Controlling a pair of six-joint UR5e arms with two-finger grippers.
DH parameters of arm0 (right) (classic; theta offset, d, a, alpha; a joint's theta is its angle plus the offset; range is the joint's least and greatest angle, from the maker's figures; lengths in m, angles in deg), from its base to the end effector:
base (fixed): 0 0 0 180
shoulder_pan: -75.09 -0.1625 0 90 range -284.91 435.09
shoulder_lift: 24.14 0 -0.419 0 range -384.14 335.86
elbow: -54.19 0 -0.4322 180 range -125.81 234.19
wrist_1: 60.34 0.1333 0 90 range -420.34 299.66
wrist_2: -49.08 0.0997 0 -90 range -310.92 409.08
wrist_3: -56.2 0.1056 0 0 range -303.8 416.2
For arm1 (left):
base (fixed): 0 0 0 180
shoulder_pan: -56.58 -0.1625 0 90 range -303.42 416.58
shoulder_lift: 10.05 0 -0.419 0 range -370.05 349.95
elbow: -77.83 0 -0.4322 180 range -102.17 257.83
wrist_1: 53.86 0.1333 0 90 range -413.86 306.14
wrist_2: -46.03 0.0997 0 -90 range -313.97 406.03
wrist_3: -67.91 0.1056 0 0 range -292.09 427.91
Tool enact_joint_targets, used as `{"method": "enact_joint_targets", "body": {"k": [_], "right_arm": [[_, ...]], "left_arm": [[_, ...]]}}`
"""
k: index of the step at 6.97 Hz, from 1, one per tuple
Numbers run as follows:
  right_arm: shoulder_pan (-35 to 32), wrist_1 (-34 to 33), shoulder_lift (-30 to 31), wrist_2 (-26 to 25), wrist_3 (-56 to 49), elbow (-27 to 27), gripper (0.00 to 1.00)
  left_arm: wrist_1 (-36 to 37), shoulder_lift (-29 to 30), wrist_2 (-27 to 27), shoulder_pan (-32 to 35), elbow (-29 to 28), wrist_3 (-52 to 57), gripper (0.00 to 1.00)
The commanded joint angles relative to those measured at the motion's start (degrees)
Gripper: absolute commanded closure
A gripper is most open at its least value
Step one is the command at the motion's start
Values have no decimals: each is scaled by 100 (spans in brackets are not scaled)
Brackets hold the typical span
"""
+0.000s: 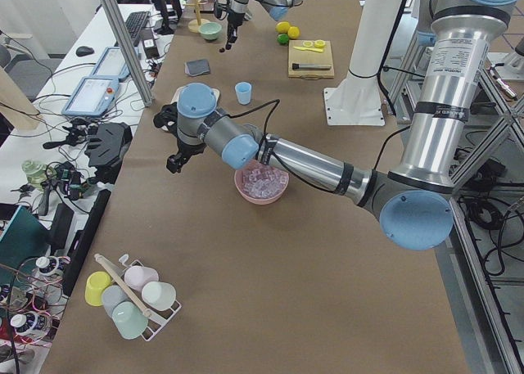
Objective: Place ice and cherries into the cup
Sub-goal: 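Carry the cherries with the right gripper over the light-blue cup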
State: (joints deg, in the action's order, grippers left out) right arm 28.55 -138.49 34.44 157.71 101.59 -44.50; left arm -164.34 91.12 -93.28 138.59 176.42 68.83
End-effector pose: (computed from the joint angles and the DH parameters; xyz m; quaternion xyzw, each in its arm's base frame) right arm -0.4018 -0.5688 0.2248 0.2069 -0.4065 -0.0560 0.8882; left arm 0.0319 -0.6100 0.4156 0.2879 0.4102 0.2093 0.8396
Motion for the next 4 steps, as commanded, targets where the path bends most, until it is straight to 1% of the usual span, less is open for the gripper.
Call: {"method": "enact_joint_targets", "body": {"k": [1, 2, 3, 4], "right_arm": [[416, 53, -416, 44, 293, 25, 100], [671, 54, -556, -17, 608, 94, 100], [847, 54, -688, -78, 646, 130, 100], [997, 54, -689, -140, 638, 139, 100]], "left_arm": [[0, 34, 9, -1, -15, -4, 2], [0, 34, 9, -1, -24, -4, 2], [0, 43, 9, -10, -24, -4, 2], [0, 52, 9, -10, -41, -4, 2]]}}
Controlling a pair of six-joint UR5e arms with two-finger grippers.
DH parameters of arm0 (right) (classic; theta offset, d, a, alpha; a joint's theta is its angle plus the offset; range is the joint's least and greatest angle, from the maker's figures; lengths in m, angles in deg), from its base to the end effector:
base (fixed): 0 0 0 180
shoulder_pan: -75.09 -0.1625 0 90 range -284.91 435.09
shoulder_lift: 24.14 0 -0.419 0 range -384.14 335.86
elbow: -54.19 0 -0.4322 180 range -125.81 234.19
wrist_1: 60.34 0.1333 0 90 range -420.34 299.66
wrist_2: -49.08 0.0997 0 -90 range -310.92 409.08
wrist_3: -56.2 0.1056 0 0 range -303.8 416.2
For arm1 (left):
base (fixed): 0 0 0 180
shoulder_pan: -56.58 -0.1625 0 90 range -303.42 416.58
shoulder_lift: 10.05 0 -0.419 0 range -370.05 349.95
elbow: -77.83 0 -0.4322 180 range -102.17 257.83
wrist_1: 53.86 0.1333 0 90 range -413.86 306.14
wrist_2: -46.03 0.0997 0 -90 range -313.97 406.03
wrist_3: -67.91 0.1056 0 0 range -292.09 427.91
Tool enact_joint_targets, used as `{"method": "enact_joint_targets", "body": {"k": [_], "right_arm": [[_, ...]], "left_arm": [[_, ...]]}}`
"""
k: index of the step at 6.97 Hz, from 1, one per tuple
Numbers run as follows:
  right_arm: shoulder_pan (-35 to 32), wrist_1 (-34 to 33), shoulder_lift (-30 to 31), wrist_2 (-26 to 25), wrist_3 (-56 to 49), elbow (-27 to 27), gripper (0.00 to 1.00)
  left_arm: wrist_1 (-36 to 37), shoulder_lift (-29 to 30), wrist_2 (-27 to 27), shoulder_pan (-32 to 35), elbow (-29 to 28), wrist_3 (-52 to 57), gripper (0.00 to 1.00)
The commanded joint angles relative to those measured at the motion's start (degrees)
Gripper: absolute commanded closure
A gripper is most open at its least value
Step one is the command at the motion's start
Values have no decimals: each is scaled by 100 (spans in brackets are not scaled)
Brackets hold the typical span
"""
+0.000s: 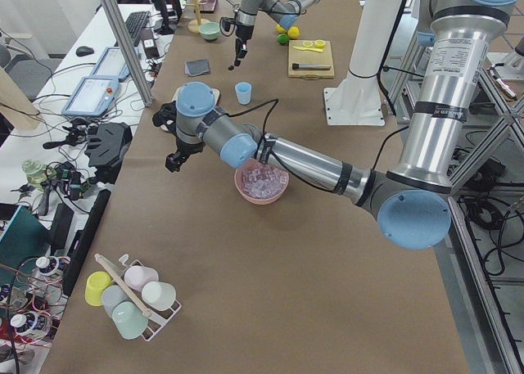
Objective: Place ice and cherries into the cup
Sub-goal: 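Carry the cherries with the right gripper over the light-blue cup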
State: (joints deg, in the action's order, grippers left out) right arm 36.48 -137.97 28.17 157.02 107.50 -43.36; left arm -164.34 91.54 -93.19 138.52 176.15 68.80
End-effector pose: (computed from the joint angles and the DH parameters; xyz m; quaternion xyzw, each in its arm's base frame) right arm -0.4831 -0.5148 0.1568 0.1906 -0.4570 -0.0758 0.8655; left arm 0.0329 -0.6126 0.4137 0.2888 0.4097 0.2099 0.8395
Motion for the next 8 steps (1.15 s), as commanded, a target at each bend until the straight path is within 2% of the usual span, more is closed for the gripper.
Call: {"method": "enact_joint_targets", "body": {"k": [1, 4, 5, 6, 8], "right_arm": [[292, 2, -107, -115, 46, 173, 100], [547, 11, -116, -238, -15, 297, 100], [565, 72, -124, -239, -15, 307, 40], [609, 72, -125, -239, -7, 307, 0], [505, 29, -142, -212, -15, 106, 0]], "left_arm": [[-17, -7, 0, 6, -23, 0, 2], [-44, 71, 211, -20, -76, 0, 2], [-114, 11, 211, -12, 3, 0, 2], [-193, 1, 211, -11, -14, -9, 2], [-150, 54, 211, -3, -23, -18, 2]]}}
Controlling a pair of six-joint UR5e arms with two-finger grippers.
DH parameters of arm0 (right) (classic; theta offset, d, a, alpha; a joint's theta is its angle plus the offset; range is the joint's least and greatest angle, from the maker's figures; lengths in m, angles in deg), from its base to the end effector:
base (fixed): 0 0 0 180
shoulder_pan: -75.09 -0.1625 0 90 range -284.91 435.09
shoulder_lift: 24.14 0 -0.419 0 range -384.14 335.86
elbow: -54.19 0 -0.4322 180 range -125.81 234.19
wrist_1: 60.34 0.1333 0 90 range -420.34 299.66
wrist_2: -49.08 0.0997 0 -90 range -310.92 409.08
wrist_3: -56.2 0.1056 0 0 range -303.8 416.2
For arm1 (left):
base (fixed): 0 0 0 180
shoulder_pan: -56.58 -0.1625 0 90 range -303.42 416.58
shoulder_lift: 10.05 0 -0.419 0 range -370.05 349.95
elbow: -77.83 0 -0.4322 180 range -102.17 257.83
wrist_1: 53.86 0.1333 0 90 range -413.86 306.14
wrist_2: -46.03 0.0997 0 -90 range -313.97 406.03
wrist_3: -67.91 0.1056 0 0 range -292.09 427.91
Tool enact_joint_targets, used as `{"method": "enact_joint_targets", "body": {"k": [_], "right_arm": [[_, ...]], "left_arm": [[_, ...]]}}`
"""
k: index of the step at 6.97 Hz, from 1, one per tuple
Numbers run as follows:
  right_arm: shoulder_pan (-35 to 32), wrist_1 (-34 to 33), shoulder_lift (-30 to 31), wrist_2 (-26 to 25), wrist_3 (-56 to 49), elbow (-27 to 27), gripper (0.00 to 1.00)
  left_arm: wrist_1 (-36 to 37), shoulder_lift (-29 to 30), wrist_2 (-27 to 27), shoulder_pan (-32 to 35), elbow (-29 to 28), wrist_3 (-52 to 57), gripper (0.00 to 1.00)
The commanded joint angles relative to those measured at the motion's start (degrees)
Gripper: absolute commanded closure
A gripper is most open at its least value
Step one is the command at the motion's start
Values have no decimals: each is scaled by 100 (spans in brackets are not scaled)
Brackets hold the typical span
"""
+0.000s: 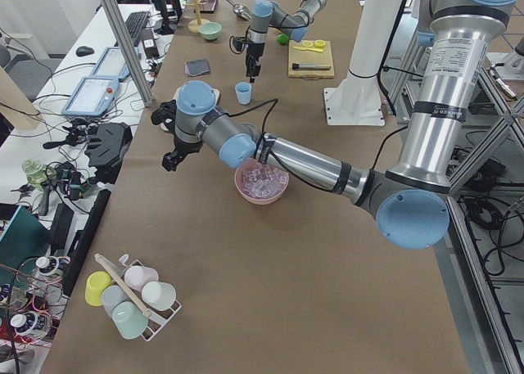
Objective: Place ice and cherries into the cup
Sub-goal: 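Open the right gripper to drop the cherries into the cup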
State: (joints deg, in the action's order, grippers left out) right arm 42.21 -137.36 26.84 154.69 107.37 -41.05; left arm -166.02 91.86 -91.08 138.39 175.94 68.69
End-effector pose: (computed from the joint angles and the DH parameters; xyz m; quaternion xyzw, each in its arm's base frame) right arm -0.5417 -0.4751 0.1576 0.1813 -0.4545 -0.1101 0.8651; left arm 0.0322 -0.6164 0.4108 0.3051 0.3934 0.2102 0.8414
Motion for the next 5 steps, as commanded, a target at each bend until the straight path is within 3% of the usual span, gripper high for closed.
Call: {"method": "enact_joint_targets", "body": {"k": [1, 2, 3, 5], "right_arm": [[-452, -76, 61, 186, -20, -205, 0], [-995, -407, 53, 657, -11, -232, 0], [-1497, -994, 44, 758, -63, -363, 0], [-2638, -1578, 550, 1440, -1297, -819, 0]], "left_arm": [[36, -22, 0, 54, -2, -16, 2], [62, -14, 9, 106, -116, -16, 2], [106, -31, 18, 185, -212, -34, 2], [884, -23, 9, 449, -196, -609, 2]]}}
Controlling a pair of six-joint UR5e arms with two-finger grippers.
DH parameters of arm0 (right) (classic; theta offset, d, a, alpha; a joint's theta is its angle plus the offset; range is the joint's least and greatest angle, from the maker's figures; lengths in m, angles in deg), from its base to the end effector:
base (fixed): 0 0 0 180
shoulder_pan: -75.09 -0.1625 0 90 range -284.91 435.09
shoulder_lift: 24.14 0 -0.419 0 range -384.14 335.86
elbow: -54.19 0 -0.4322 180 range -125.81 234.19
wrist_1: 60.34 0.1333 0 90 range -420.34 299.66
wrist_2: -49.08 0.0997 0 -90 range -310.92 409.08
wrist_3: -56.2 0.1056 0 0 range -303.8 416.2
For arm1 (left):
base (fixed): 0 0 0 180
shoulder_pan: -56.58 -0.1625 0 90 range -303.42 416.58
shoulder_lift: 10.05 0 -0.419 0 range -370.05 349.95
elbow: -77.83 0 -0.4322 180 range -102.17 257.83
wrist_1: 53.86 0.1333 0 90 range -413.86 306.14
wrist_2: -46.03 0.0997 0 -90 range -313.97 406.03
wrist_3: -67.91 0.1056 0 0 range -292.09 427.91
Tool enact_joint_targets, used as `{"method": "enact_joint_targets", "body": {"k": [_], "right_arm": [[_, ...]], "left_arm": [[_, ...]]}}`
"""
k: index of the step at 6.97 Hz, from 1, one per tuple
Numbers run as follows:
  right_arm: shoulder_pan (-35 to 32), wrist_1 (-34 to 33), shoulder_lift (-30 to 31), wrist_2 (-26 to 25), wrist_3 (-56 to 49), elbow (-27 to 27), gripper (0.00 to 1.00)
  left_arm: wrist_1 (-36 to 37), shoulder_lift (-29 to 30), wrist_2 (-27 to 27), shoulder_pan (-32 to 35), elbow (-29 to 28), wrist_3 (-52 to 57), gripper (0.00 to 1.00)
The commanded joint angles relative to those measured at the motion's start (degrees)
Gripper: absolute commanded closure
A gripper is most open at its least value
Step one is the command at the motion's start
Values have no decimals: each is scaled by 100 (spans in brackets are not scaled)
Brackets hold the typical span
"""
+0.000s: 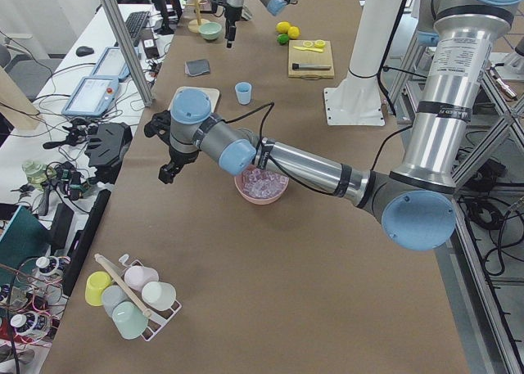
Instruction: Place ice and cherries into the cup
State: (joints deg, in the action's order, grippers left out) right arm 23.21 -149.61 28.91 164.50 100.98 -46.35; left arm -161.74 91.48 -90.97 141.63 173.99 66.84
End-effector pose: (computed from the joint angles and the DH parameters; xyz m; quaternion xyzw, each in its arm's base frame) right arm -0.3515 -0.5904 0.1679 0.1657 -0.4143 -0.0380 0.8941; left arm -0.0025 -0.6210 0.4423 0.2598 0.3939 0.1513 0.8686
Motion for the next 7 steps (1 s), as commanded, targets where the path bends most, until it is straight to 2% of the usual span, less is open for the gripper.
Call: {"method": "enact_joint_targets", "body": {"k": [1, 4, 5, 7], "right_arm": [[-1405, -529, 643, 804, -1334, -360, 0], [-2550, -1117, 1855, 807, -3620, -510, 0], [-2841, -1163, 1972, 798, -4374, -293, 0], [-3177, -1172, 2105, 1035, -4670, -107, 0]], "left_arm": [[469, -19, -11, 126, -9, -1230, 2], [478, 138, -2, 83, -209, -1545, 2], [426, 331, -11, 56, -533, -1537, 2], [487, 569, -11, 56, -650, -1833, 2]]}}
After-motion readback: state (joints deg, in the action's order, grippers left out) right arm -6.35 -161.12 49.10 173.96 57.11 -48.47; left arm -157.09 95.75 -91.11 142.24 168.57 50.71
